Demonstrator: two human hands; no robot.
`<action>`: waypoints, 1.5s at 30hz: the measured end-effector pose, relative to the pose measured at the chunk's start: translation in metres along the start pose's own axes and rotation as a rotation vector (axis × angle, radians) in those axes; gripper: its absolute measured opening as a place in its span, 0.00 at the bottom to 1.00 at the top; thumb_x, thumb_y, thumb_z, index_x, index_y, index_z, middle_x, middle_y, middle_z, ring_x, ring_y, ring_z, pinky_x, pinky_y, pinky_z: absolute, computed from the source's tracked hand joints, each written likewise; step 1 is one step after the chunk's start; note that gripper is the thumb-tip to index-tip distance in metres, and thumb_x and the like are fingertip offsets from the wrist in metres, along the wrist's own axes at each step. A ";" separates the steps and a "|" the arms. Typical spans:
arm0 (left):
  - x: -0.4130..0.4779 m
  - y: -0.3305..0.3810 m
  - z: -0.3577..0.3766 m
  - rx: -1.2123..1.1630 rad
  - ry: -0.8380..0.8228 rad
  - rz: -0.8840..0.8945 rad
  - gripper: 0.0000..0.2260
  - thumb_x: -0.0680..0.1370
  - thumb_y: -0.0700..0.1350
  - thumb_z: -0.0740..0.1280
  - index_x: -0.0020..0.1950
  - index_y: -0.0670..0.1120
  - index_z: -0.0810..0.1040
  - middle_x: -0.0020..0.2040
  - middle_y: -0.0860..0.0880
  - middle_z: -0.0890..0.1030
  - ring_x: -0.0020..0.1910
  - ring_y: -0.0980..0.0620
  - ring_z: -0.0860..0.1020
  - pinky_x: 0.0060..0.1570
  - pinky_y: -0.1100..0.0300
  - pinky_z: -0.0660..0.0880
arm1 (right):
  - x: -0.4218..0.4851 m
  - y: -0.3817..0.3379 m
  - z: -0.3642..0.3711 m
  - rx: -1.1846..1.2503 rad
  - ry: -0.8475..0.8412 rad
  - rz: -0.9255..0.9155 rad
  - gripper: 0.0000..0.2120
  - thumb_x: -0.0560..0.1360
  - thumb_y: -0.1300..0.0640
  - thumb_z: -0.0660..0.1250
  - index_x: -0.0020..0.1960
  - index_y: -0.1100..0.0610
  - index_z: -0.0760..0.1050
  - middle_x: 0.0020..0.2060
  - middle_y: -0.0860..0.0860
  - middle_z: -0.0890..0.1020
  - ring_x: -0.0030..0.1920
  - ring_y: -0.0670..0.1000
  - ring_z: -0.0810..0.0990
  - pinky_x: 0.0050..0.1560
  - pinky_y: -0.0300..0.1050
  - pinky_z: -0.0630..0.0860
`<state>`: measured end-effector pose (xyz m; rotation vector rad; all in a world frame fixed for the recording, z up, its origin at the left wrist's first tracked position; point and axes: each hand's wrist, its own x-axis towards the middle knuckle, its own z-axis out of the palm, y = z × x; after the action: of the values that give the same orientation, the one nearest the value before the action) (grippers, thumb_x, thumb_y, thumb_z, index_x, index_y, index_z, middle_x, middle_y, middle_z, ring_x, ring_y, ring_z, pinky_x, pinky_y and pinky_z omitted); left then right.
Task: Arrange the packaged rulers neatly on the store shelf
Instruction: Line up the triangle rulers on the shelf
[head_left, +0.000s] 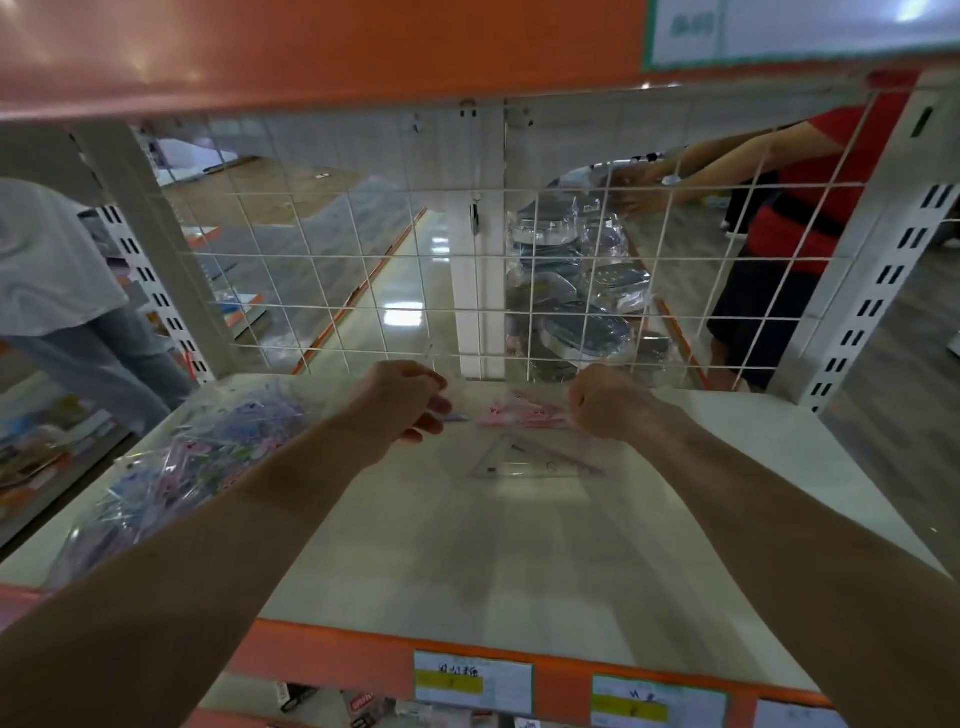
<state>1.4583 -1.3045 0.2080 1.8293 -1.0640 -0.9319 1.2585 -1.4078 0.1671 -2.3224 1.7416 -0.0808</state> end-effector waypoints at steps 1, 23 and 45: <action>0.000 0.001 0.001 -0.012 -0.012 -0.006 0.07 0.79 0.38 0.59 0.47 0.44 0.77 0.39 0.46 0.82 0.30 0.51 0.77 0.26 0.65 0.68 | -0.001 0.001 0.000 0.000 -0.019 -0.004 0.09 0.75 0.60 0.63 0.36 0.57 0.69 0.36 0.53 0.71 0.42 0.53 0.72 0.39 0.39 0.68; -0.020 0.011 -0.003 -0.400 -0.516 -0.091 0.05 0.77 0.40 0.65 0.48 0.41 0.80 0.37 0.45 0.82 0.30 0.53 0.78 0.30 0.61 0.75 | -0.078 -0.006 -0.043 1.062 0.195 -0.248 0.09 0.72 0.65 0.71 0.41 0.51 0.81 0.43 0.45 0.83 0.44 0.42 0.81 0.51 0.39 0.79; -0.051 0.028 0.017 -0.148 -0.051 0.232 0.04 0.76 0.43 0.67 0.43 0.45 0.81 0.41 0.47 0.83 0.42 0.49 0.80 0.49 0.55 0.79 | -0.107 -0.001 -0.040 0.592 0.721 -0.328 0.08 0.76 0.58 0.67 0.46 0.60 0.84 0.36 0.56 0.81 0.35 0.47 0.76 0.36 0.42 0.70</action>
<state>1.4160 -1.2715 0.2362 1.5321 -1.1783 -0.8961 1.2208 -1.3120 0.2163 -2.1909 1.2634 -1.4232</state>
